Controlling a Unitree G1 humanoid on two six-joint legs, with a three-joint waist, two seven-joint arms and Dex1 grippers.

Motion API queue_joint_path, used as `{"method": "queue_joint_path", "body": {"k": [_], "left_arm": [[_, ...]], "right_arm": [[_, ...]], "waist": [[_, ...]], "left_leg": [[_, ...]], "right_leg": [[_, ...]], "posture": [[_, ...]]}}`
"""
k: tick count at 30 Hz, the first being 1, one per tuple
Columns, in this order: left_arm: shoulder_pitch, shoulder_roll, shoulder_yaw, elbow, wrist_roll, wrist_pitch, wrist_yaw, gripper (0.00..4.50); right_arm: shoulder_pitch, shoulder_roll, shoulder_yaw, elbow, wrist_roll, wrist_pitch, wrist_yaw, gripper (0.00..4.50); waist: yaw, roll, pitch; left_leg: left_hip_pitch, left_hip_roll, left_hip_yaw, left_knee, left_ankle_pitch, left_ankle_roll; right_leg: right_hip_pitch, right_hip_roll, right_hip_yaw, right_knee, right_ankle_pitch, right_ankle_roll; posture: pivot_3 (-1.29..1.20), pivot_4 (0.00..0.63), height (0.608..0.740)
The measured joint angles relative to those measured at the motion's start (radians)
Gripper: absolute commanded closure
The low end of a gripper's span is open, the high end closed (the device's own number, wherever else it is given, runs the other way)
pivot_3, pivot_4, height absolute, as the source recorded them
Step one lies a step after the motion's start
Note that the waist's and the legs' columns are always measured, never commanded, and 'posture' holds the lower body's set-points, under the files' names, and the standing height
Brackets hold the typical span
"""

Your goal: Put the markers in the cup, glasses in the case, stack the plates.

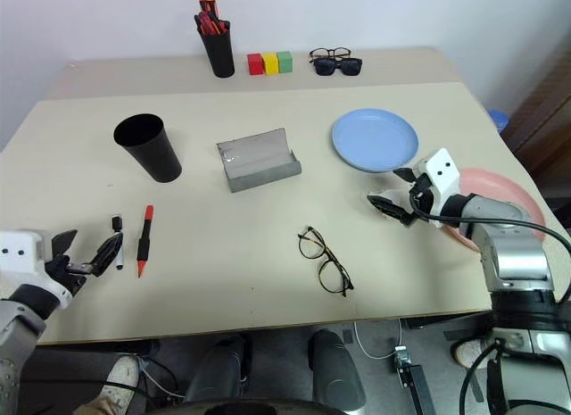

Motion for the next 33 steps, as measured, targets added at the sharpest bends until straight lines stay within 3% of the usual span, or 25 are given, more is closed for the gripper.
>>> {"method": "queue_joint_path", "body": {"k": [9, 13, 19, 24, 33], "left_arm": [[-0.001, -0.045, -0.01, -0.033, 0.039, -0.014, 0.071, 0.03], [-0.037, -0.044, -0.046, -0.071, 0.078, 0.04, 0.147, 0.03], [-0.157, -0.052, -0.091, -0.111, 0.102, 0.276, 0.313, 0.03], [-0.387, -0.098, -0.089, -0.057, 0.116, 0.515, 0.468, 0.03], [-0.579, -0.081, -0.065, 0.169, 0.124, 0.697, 0.479, 0.03]], "right_arm": [[-0.089, 0.029, 0.067, 0.068, -0.032, -0.052, 0.031, 0.0], [-0.122, 0.107, 0.132, 0.013, -0.041, -0.047, 0.019, 0.0], [-0.144, 0.219, 0.23, -0.124, -0.05, -0.021, -0.015, 0.0], [-0.143, 0.307, 0.348, -0.218, -0.108, -0.009, -0.06, 0.0], [-0.115, 0.417, 0.437, -0.327, -0.176, 0.057, -0.187, 0.0]], "waist": [[0.0, 0.0, 0.0], [-0.003, 0.0, 0.0], [0.004, 0.0, 0.0], [0.003, -0.001, -0.001], [0.003, -0.002, -0.001]], "left_leg": [[0.0, 0.0, 0.0, 0.0, 0.0, 0.0], [0.0, 0.0, 0.0, 0.0, 0.0, 0.0], [0.0, 0.0, -0.001, 0.001, 0.0, 0.0], [0.0, 0.0, -0.003, 0.001, 0.0, 0.0], [0.0, -0.001, -0.003, 0.001, 0.001, -0.001]], "right_leg": [[0.0, 0.0, 0.0, 0.0, 0.0, 0.0], [0.0, 0.001, 0.0, 0.001, 0.001, 0.002], [0.0, 0.0, -0.001, 0.002, 0.003, 0.005], [0.0, 0.001, -0.002, 0.004, 0.003, 0.005], [0.0, 0.0, -0.002, 0.004, 0.003, 0.006]], "posture": [[0.0, 0.15, 0.74], [0.0, 0.15, 0.74], [0.0, 0.15, 0.74], [0.0, 0.15, 0.74], [0.0, 0.15, 0.74]]}}
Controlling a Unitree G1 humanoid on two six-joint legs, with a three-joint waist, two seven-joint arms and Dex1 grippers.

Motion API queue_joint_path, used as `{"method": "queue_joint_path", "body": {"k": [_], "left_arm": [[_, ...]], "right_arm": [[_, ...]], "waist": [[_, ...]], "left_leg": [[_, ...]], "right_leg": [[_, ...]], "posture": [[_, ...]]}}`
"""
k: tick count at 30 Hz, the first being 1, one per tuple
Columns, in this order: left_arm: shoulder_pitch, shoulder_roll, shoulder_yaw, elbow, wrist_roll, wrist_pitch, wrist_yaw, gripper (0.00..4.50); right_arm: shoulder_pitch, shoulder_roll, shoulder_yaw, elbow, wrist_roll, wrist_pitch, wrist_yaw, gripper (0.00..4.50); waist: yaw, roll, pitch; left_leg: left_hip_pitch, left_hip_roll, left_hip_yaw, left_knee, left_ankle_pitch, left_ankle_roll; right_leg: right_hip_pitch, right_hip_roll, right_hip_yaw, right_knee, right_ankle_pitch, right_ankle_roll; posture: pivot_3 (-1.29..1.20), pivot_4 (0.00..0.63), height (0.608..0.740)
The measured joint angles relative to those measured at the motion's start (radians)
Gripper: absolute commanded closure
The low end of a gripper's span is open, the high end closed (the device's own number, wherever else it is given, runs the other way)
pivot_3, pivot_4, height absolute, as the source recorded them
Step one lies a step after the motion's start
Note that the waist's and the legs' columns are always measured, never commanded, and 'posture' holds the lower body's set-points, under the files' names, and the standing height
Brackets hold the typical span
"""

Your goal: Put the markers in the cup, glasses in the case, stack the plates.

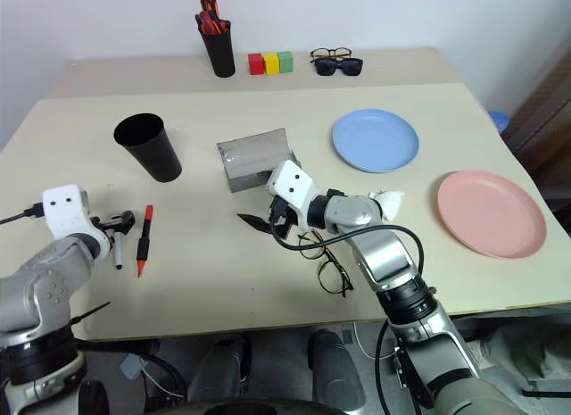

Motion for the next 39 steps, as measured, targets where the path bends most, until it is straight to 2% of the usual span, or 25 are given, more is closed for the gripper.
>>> {"method": "queue_joint_path", "body": {"k": [2, 3, 4, 6, 11, 16, 19, 24, 27, 30, 35, 39], "left_arm": [[-0.031, 0.002, 0.018, 0.02, 0.0, 0.035, -0.001, 0.03], [-0.035, 0.008, 0.023, 0.023, 0.0, 0.045, -0.005, 0.56], [-0.036, 0.014, 0.026, 0.026, 0.0, 0.052, -0.009, 0.82], [-0.041, 0.014, 0.03, 0.029, 0.001, 0.055, -0.015, 1.72], [-0.051, 0.019, 0.06, 0.049, 0.02, 0.055, -0.016, 4.37], [-0.055, 0.026, 0.062, 0.07, 0.045, -0.002, -0.02, 4.44], [-0.14, 0.044, 0.066, 0.108, 0.094, -0.249, -0.015, 4.44], [-0.4, 0.125, 0.001, 0.186, 0.162, -0.683, -0.065, 4.44], [-0.541, 0.105, -0.102, 0.344, 0.202, -0.891, -0.097, 4.44], [-0.611, 0.079, -0.176, 0.526, 0.245, -1.036, -0.117, 4.44], [-0.634, 0.05, -0.263, 0.79, 0.316, -1.268, -0.132, 4.44], [-0.624, 0.027, -0.282, 0.909, 0.328, -1.383, -0.133, 4.44]], "right_arm": [[0.011, 0.001, 0.0, -0.019, -0.003, 0.005, -0.01, 0.0], [0.016, 0.003, 0.001, -0.027, -0.008, 0.007, -0.017, 0.0], [0.019, 0.006, 0.003, -0.03, -0.009, 0.011, -0.024, 0.0], [0.032, 0.009, 0.007, -0.043, -0.012, 0.017, -0.034, 0.0], [0.034, 0.029, 0.008, -0.044, -0.017, 0.021, -0.051, 0.0], [0.017, 0.049, 0.02, -0.032, -0.019, 0.012, -0.051, 0.0], [-0.019, 0.068, 0.019, -0.005, -0.019, -0.005, -0.054, 0.0], [-0.097, 0.184, -0.003, 0.101, -0.025, -0.068, -0.135, 0.0], [-0.16, 0.243, -0.026, 0.161, -0.044, -0.11, -0.208, 0.0], [-0.169, 0.273, -0.027, 0.174, -0.052, -0.129, -0.239, 0.0], [-0.163, 0.279, -0.028, 0.182, -0.06, -0.129, -0.269, 0.0], [-0.146, 0.277, -0.028, 0.179, -0.06, -0.128, -0.283, 0.0]], "waist": [[0.001, 0.0, 0.0], [0.0, 0.0, 0.0], [-0.002, 0.0, 0.0], [-0.005, 0.0, 0.0], [-0.003, 0.0, 0.0], [-0.003, -0.001, 0.0], [0.001, -0.006, 0.002], [0.007, -0.009, 0.001], [0.02, -0.008, 0.001], [0.021, -0.008, 0.001], [0.018, -0.008, 0.001], [0.019, -0.008, 0.001]], "left_leg": [[0.0, 0.0, 0.0, 0.0, 0.0, 0.0], [0.001, 0.0, 0.0, 0.0, 0.0, 0.0], [0.001, 0.0, 0.0, 0.0, 0.0, 0.0], [0.001, 0.0, 0.0, -0.001, 0.0, 0.0], [0.001, 0.0, 0.0, -0.001, 0.0, 0.0], [0.001, 0.0, 0.0, -0.001, 0.0, 0.0], [0.0, 0.0, -0.001, -0.001, 0.001, -0.002], [-0.001, 0.0, 0.0, -0.002, 0.002, -0.004], [-0.001, 0.0, 0.0, -0.002, 0.002, -0.004], [-0.001, 0.0, 0.0, -0.002, 0.002, -0.004], [-0.001, 0.0, 0.0, -0.003, 0.002, -0.003], [-0.002, 0.0, 0.0, -0.002, 0.002, -0.003]], "right_leg": [[0.001, 0.0, 0.0, 0.0, 0.0, 0.0], [0.001, 0.0, 0.0, 0.0, 0.0, 0.0], [0.0, 0.0, 0.0, 0.0, 0.0, 0.0], [0.0, 0.0, 0.0, 0.0, 0.0, 0.0], [0.0, 0.0, 0.0, 0.0, 0.0, 0.0], [0.0, 0.0, 0.0, 0.0, 0.0, 0.0], [-0.001, 0.0, -0.001, 0.0, 0.0, -0.001], [-0.001, -0.001, -0.001, -0.002, 0.001, 0.001], [0.0, -0.001, -0.001, -0.001, 0.001, 0.001], [-0.001, -0.001, -0.001, -0.002, 0.001, 0.001], [-0.003, 0.0, -0.001, 0.0, 0.002, 0.001], [-0.003, -0.001, -0.001, 0.0, 0.002, 0.001]], "posture": [[0.0, 0.15, 0.74], [0.0, 0.15, 0.74], [0.0, 0.15, 0.74], [0.0, 0.15, 0.74], [0.0, 0.15, 0.74], [0.0, 0.15, 0.74], [0.0, 0.15, 0.74], [0.0, 0.15, 0.74], [0.0, 0.15, 0.74], [0.0, 0.15, 0.74], [0.0, 0.15, 0.74], [0.0, 0.15, 0.74]]}}
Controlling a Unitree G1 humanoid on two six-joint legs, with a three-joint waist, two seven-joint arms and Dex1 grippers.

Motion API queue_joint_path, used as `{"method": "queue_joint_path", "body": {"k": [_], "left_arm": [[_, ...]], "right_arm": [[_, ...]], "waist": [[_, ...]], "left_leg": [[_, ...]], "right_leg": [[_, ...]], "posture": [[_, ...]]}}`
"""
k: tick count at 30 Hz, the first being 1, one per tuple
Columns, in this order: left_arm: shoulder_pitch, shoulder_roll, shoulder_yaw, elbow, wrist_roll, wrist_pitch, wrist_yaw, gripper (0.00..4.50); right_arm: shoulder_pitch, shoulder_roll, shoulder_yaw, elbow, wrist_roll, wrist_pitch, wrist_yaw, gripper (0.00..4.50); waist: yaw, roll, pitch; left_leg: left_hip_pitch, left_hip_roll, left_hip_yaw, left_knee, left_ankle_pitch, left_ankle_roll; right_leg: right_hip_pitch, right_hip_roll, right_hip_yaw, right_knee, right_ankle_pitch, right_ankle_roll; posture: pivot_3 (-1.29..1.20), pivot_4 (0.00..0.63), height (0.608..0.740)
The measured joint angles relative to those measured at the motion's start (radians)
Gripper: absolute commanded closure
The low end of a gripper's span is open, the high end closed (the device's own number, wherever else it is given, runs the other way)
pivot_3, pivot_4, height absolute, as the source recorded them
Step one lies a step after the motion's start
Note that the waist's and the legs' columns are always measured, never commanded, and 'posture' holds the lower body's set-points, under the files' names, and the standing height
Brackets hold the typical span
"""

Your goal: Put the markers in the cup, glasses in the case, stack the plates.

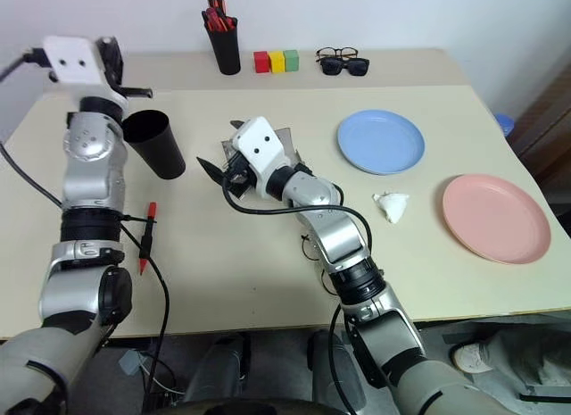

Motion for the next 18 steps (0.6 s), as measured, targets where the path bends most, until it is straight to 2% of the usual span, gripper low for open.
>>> {"method": "queue_joint_path", "body": {"k": [4, 5, 10, 14, 18], "left_arm": [[0.019, -0.01, 0.0, 0.023, -0.002, -0.035, 0.001, 4.44], [0.025, -0.015, 0.001, 0.023, -0.004, -0.037, 0.001, 3.55], [0.06, -0.035, 0.0, 0.023, -0.004, -0.044, 0.012, 1.26], [0.069, -0.039, 0.013, -0.029, -0.022, -0.044, 0.029, 1.26], [0.151, -0.048, 0.079, -0.24, -0.096, -0.015, 0.052, 1.26]], "right_arm": [[0.002, -0.004, -0.003, 0.0, 0.0, 0.0, -0.002, 0.0], [0.002, -0.004, -0.006, 0.0, 0.0, 0.0, -0.002, 0.0], [0.002, -0.004, -0.016, 0.0, 0.0, 0.0, -0.001, 0.0], [-0.005, -0.003, -0.015, 0.001, 0.001, 0.0, 0.005, 0.0], [-0.006, -0.002, -0.013, 0.001, 0.001, -0.001, 0.015, 0.0]], "waist": [[0.001, 0.0, 0.0], [0.001, 0.0, 0.0], [0.001, 0.0, 0.0], [0.001, 0.0, 0.0], [-0.005, 0.0, 0.0]], "left_leg": [[0.0, 0.0, 0.0, 0.0, 0.0, 0.0], [0.0, 0.0, 0.0, 0.0, 0.0, 0.0], [0.0, 0.0, 0.0, 0.0, 0.0, 0.0], [0.0, 0.0, 0.0, 0.0, 0.0, 0.0], [0.0, 0.0, 0.0, 0.0, 0.0, 0.0]], "right_leg": [[0.0, 0.0, 0.0, 0.0, 0.0, 0.0], [0.0, 0.0, 0.0, 0.0, 0.0, 0.0], [0.0, 0.0, 0.0, 0.0, 0.0, 0.0], [0.0, 0.0, 0.0, 0.0, 0.0, 0.0], [0.0, 0.0, 0.0, 0.001, 0.0, 0.0]], "posture": [[0.0, 0.15, 0.74], [0.0, 0.15, 0.74], [0.0, 0.15, 0.74], [0.0, 0.15, 0.74], [0.0, 0.15, 0.74]]}}
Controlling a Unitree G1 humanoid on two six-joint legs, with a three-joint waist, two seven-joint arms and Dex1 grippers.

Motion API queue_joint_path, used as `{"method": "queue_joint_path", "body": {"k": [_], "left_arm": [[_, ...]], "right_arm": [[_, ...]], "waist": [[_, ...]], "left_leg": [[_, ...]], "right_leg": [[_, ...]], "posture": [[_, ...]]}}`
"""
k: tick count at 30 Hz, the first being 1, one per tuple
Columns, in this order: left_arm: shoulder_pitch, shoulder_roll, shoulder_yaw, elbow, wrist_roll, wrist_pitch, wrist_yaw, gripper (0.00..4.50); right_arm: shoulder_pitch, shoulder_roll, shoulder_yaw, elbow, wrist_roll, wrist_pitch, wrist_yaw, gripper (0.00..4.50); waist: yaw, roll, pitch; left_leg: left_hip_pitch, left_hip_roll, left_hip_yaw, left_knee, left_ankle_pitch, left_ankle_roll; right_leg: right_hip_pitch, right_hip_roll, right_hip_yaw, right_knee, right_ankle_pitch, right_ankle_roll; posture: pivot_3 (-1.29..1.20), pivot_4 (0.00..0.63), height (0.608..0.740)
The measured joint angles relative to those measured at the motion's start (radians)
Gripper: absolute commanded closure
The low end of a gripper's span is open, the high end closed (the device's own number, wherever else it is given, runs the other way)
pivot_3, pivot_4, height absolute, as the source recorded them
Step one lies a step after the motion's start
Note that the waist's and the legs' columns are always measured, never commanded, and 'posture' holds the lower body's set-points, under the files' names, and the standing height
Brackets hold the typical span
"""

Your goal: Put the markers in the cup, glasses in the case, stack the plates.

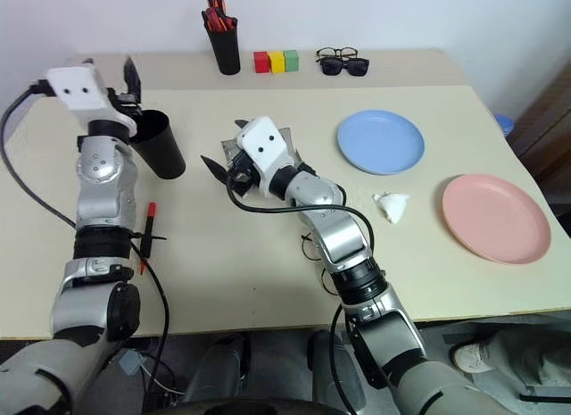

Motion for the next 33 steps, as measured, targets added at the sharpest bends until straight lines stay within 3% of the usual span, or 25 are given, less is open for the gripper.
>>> {"method": "queue_joint_path", "body": {"k": [7, 9, 11, 15, 24, 27, 33], "left_arm": [[0.238, 0.029, 0.144, -0.457, -0.13, 0.287, 0.059, 1.26], [0.311, 0.05, 0.168, -0.536, -0.17, 0.382, 0.053, 0.72], [0.491, 0.075, 0.182, -0.685, -0.266, 0.554, 0.011, 0.03], [0.687, 0.14, 0.13, -0.79, -0.388, 0.943, -0.027, 0.03], [0.567, 0.13, 0.11, -0.838, -0.452, 1.401, 0.062, 0.03], [0.533, 0.117, 0.107, -0.83, -0.45, 1.466, 0.066, 0.79], [0.489, 0.098, 0.096, -0.778, -0.394, 1.478, 0.07, 3.74]], "right_arm": [[0.014, -0.017, -0.002, -0.004, 0.0, 0.002, 0.018, 0.0], [0.015, -0.018, 0.001, -0.004, 0.001, 0.002, 0.024, 0.0], [0.014, -0.03, -0.005, -0.007, 0.002, 0.002, 0.034, 0.0], [0.013, -0.047, -0.013, -0.001, 0.004, 0.001, 0.071, 0.0], [0.013, -0.057, -0.001, -0.007, 0.012, 0.0, 0.141, 0.0], [0.019, -0.057, 0.003, -0.027, 0.012, 0.001, 0.143, 0.0], [0.037, -0.057, 0.009, -0.051, 0.011, 0.004, 0.141, 0.0]], "waist": [[-0.014, 0.0, 0.0], [-0.016, 0.0, 0.0], [-0.03, 0.001, 0.0], [-0.025, 0.0, 0.0], [-0.017, 0.0, 0.0], [-0.019, 0.0, 0.0], [-0.017, 0.0, 0.0]], "left_leg": [[0.0, 0.0, 0.0, 0.001, 0.0, 0.0], [0.0, 0.0, 0.0, 0.001, 0.0, 0.0], [0.002, 0.0, 0.002, 0.0, -0.001, 0.001], [0.002, 0.0, -0.001, 0.001, -0.001, 0.001], [0.002, 0.0, -0.001, 0.001, -0.001, 0.001], [0.002, 0.0, -0.001, 0.001, -0.001, 0.001], [0.002, 0.0, -0.001, 0.0, -0.001, 0.001]], "right_leg": [[0.0, 0.0, 0.0, 0.002, 0.0, 0.0], [0.001, 0.0, 0.0, 0.002, 0.0, 0.0], [0.001, -0.001, 0.003, 0.002, 0.0, 0.0], [0.0, 0.001, 0.001, 0.003, 0.0, -0.001], [0.001, 0.001, 0.001, 0.002, 0.0, -0.001], [0.001, 0.001, 0.001, 0.002, 0.0, -0.001], [0.001, 0.001, 0.001, 0.002, 0.0, -0.001]], "posture": [[0.0, 0.15, 0.74], [0.0, 0.15, 0.74], [0.0, 0.15, 0.74], [0.0, 0.15, 0.74], [0.0, 0.15, 0.74], [0.0, 0.15, 0.74], [0.0, 0.15, 0.74]]}}
